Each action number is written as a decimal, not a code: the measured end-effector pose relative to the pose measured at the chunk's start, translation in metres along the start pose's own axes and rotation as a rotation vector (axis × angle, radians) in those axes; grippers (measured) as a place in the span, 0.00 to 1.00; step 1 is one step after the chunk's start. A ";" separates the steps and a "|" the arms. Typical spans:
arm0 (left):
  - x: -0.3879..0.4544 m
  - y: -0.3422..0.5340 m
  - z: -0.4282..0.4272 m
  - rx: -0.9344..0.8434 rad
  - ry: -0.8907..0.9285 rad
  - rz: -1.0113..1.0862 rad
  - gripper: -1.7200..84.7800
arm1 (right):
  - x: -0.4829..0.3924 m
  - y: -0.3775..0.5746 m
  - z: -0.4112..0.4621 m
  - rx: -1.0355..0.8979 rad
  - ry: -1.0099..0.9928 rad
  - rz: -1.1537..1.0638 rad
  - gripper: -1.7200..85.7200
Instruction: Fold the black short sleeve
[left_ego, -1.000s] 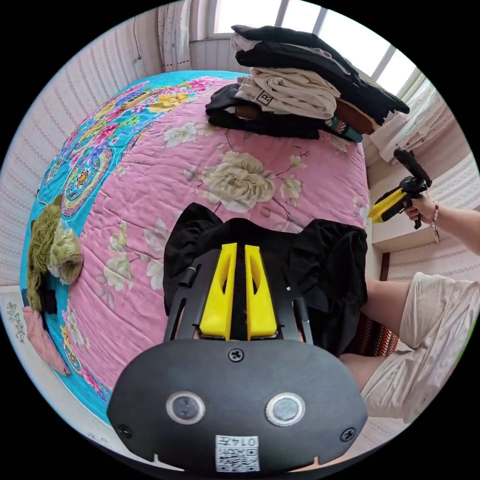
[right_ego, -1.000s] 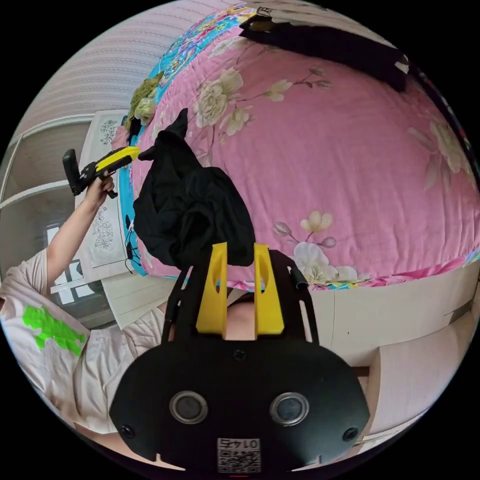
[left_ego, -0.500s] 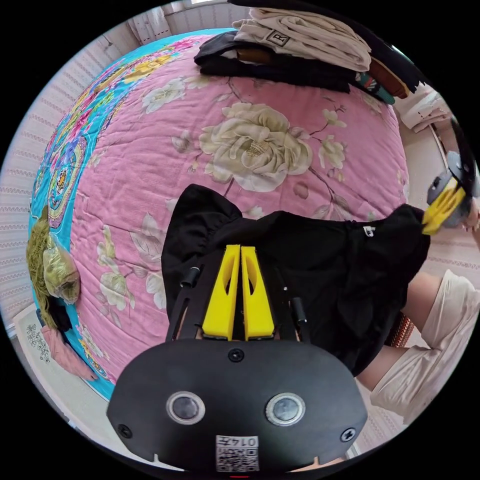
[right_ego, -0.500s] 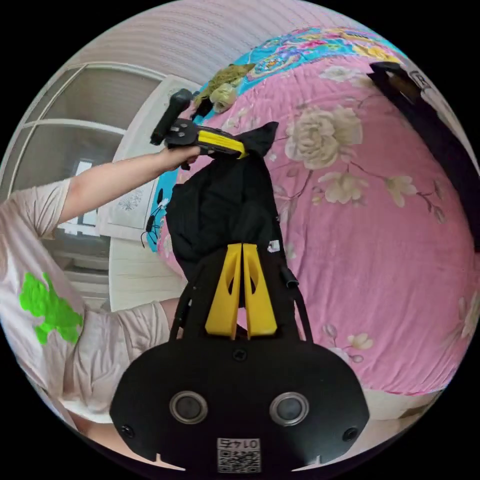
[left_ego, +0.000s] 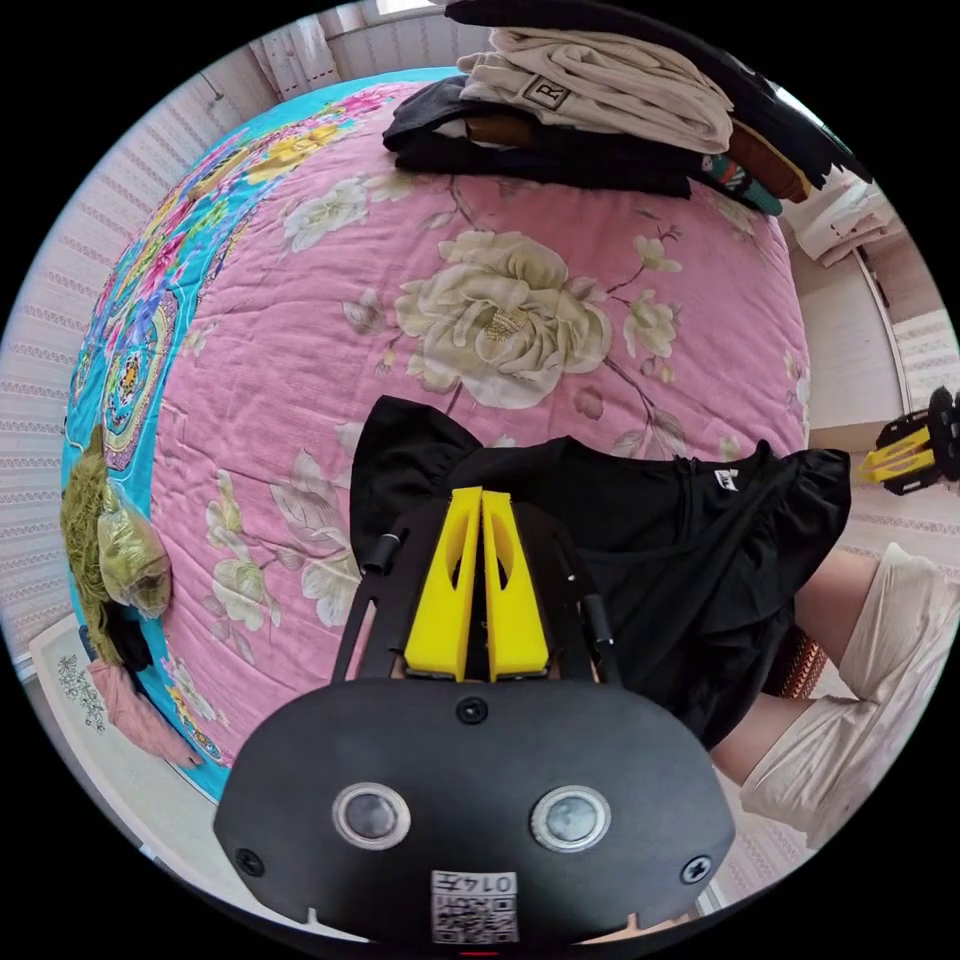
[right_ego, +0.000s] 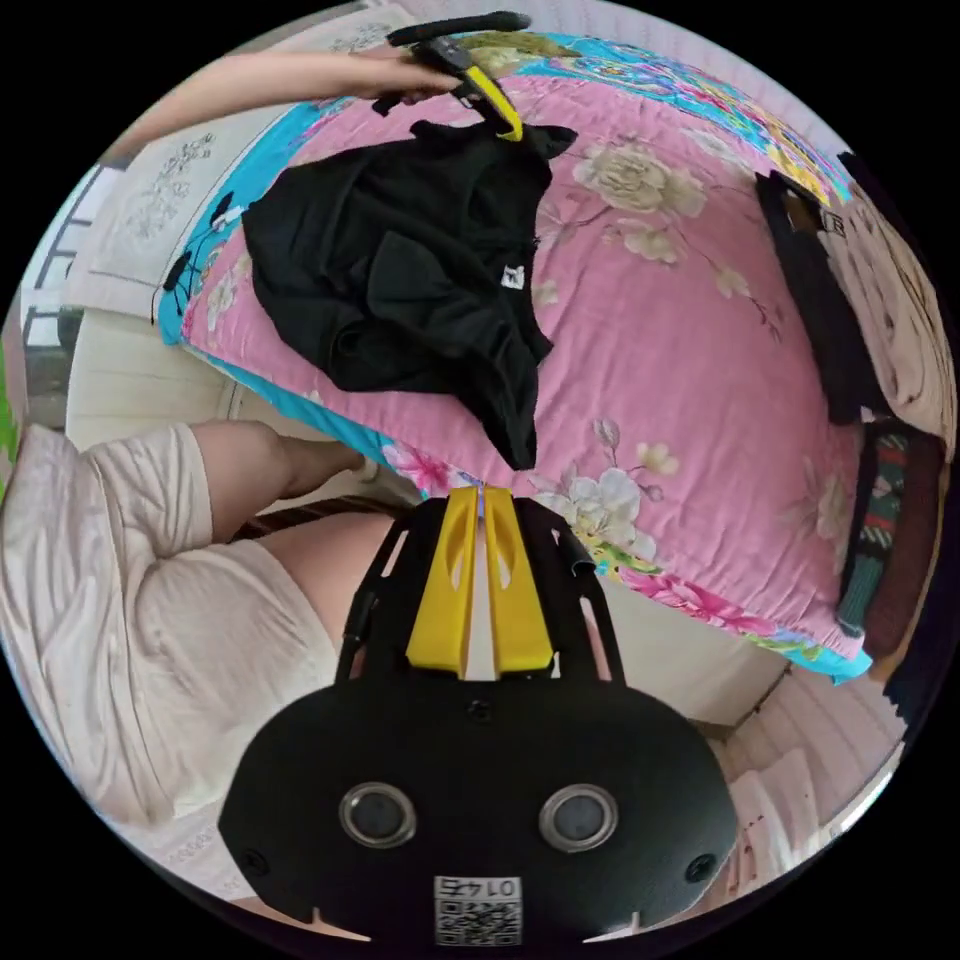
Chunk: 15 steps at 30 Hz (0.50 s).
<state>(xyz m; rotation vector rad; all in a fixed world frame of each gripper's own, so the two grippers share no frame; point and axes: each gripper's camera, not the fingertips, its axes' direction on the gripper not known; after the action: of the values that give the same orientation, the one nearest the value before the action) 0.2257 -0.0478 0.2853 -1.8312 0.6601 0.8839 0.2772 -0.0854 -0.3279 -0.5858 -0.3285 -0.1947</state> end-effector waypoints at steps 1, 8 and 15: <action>0.002 -0.003 -0.006 -0.001 -0.016 0.011 0.02 | 0.009 -0.003 -0.005 0.052 -0.042 0.045 0.04; 0.017 -0.025 -0.028 0.009 -0.076 0.074 0.09 | 0.081 -0.039 0.008 0.221 -0.247 0.332 0.12; 0.053 -0.051 0.011 -0.165 -0.067 0.202 0.08 | 0.068 -0.040 0.054 0.036 -0.322 0.348 0.05</action>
<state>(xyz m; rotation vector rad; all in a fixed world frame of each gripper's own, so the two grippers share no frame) 0.2922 -0.0207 0.2658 -1.8933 0.7584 1.1582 0.3158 -0.0934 -0.2408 -0.6294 -0.5337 0.2433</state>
